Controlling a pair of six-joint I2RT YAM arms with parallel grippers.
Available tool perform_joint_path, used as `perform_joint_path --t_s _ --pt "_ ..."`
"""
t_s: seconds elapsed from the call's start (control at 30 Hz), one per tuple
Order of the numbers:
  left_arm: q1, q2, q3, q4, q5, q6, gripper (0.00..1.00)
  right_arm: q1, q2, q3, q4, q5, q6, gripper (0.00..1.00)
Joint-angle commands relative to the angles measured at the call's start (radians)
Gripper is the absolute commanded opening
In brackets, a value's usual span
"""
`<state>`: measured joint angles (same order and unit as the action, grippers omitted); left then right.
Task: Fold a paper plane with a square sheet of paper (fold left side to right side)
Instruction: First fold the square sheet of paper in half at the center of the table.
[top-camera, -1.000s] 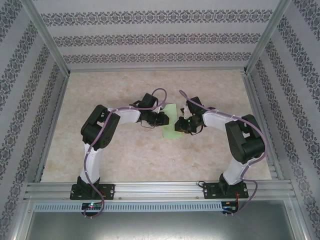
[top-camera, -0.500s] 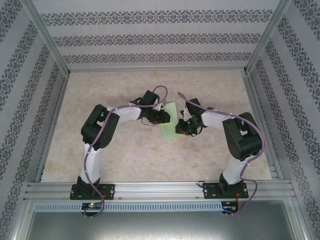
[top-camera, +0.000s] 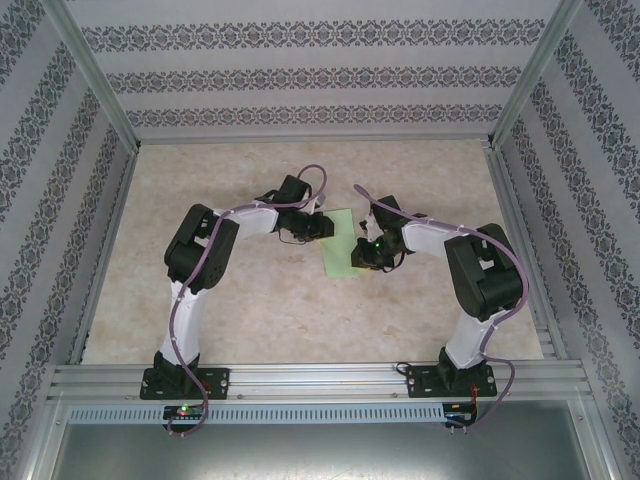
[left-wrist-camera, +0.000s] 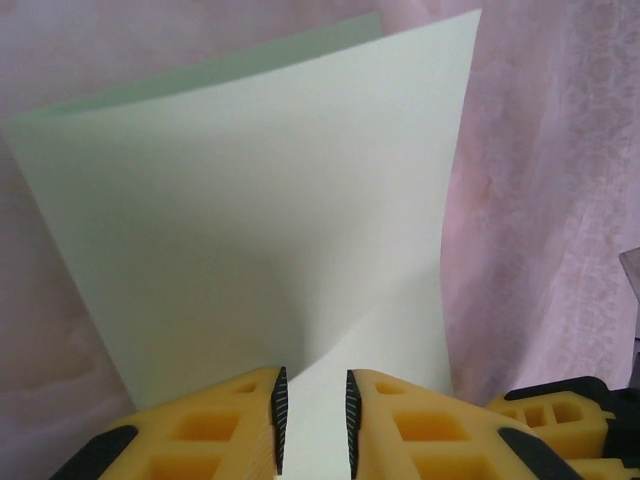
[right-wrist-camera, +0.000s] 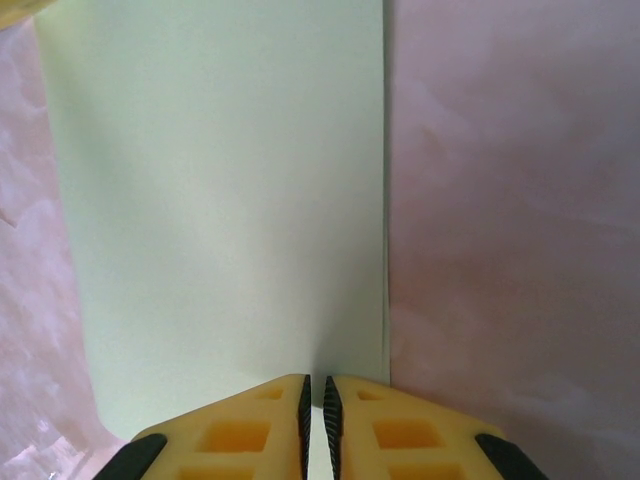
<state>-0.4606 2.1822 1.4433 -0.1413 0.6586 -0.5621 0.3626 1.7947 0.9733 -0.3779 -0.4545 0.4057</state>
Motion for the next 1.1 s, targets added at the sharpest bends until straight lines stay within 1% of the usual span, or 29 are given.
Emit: perform_joint_path --t_s 0.0,0.17,0.33,0.53,0.77,0.93,1.07 --pt "0.037 0.035 0.030 0.034 -0.035 -0.016 0.26 0.000 0.047 -0.014 -0.093 0.095 -0.038 0.17" --pt "0.060 0.064 0.067 0.028 -0.051 -0.036 0.27 0.000 0.049 -0.016 -0.099 0.099 -0.045 0.17" --pt "0.078 0.107 0.139 0.001 -0.068 -0.042 0.26 0.000 0.046 -0.019 -0.101 0.095 -0.045 0.17" --pt "0.099 0.163 0.226 -0.050 -0.094 -0.035 0.26 0.000 0.043 -0.025 -0.100 0.090 -0.046 0.17" --pt "0.121 0.198 0.274 -0.085 -0.117 -0.026 0.27 0.002 0.030 -0.038 -0.083 0.075 -0.030 0.17" --pt "0.134 0.187 0.295 -0.102 -0.108 -0.010 0.27 0.002 0.037 -0.043 -0.058 0.055 -0.013 0.17" --pt "0.137 0.112 0.261 -0.092 -0.103 0.013 0.28 0.001 0.039 -0.041 -0.041 0.050 0.001 0.17"
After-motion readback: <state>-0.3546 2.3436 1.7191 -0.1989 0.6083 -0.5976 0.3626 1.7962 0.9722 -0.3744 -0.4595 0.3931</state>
